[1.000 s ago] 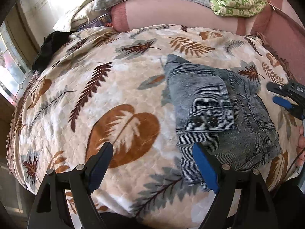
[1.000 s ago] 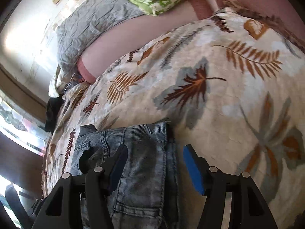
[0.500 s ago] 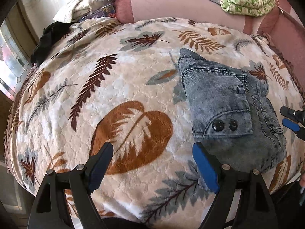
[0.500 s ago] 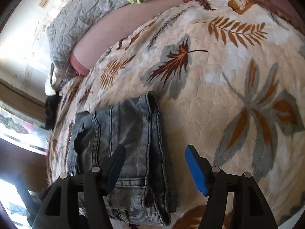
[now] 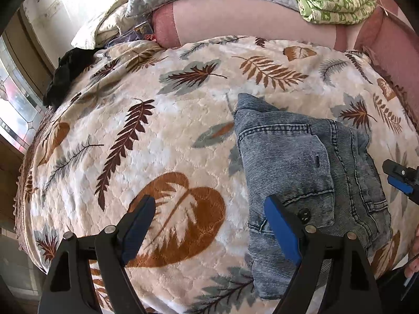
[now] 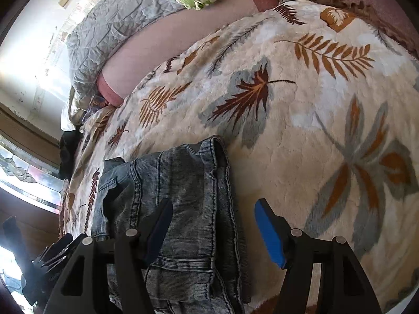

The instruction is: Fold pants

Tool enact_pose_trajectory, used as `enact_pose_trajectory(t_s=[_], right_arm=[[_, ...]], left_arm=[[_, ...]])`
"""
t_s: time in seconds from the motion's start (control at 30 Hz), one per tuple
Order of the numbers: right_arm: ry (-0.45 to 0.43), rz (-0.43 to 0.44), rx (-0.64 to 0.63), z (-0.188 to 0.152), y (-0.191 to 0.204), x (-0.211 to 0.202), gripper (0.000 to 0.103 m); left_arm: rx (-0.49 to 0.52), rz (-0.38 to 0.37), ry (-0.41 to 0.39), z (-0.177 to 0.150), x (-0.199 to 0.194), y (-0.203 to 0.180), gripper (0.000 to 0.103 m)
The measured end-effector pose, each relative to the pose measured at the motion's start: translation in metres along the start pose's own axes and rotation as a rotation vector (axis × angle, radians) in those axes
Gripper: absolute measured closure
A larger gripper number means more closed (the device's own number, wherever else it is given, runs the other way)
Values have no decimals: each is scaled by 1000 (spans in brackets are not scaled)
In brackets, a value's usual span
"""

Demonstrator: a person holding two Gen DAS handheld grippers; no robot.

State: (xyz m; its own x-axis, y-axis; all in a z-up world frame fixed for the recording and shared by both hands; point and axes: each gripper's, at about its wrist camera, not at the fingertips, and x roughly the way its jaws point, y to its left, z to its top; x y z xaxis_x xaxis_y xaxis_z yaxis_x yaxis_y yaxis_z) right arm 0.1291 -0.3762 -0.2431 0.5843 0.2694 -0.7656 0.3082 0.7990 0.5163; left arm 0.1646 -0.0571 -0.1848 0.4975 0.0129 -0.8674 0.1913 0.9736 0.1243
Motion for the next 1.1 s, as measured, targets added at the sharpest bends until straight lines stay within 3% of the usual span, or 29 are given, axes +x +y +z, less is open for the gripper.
enact_pose_trajectory(t_s=[0.47, 1.1], right_arm=[[-19, -21, -38, 2, 3, 1, 34], [-25, -93, -71, -2, 5, 5, 35]], left_arm=[[55, 40, -46, 10, -17, -19, 18], [64, 16, -109, 8, -27, -9, 18]])
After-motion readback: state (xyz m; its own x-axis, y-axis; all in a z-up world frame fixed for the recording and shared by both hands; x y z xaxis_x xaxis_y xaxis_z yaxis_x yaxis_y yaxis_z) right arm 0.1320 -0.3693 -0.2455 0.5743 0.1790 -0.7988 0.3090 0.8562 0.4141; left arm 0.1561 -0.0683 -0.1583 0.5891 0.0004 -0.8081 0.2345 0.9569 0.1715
